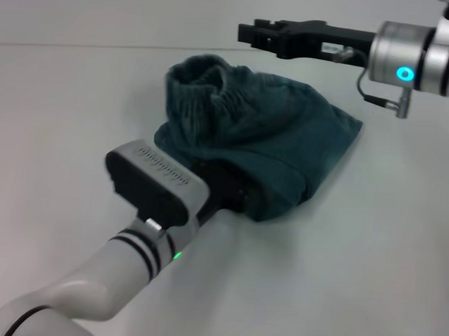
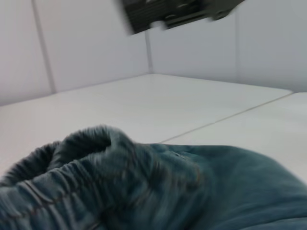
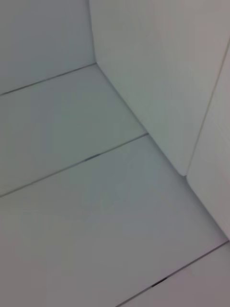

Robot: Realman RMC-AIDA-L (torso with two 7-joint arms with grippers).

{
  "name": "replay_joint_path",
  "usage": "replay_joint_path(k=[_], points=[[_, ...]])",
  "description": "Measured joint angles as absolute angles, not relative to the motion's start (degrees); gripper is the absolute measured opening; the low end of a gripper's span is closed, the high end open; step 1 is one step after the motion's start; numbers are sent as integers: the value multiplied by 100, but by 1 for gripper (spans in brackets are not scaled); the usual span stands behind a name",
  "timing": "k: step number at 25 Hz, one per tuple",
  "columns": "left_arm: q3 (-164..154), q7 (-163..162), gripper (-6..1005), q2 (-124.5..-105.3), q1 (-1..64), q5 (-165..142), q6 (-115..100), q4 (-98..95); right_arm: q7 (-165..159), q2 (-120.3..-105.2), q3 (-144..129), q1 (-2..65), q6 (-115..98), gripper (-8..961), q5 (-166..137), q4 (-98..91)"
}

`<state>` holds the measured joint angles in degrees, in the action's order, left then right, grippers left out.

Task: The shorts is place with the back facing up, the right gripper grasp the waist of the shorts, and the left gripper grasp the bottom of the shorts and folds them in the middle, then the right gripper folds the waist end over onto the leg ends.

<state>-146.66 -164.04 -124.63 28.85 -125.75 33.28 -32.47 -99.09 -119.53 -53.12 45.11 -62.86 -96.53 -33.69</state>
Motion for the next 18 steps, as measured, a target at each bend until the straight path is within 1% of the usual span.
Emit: replay_joint_path(k=[2, 8, 13, 16, 18], points=[[-14507, -16195, 48, -12463, 2691, -12575, 3464, -3274, -9908, -11952, -5312, 4314, -6408, 368, -9540, -3529], [-14112, -15980, 54, -12448, 2280, -12598, 3863, -3281, -9907, -11944, -5242, 3970, -6649, 617, -9383, -3690], [-13655, -15971, 59, -12447, 1773, -12617, 4425, -3241, -9797, -11944, -5090, 3680, -6953, 784, -9376, -3843], [-13541, -16098, 62, -12431, 1466, -12677, 5208, -3239, -9224, -11944, -5000, 3347, -7247, 784, -9361, -3984], [-13517, -16380, 64, -12409, 1393, -12997, 5508, -3205, -8682, -11944, -4877, 3091, -7495, 784, -9337, -4008]])
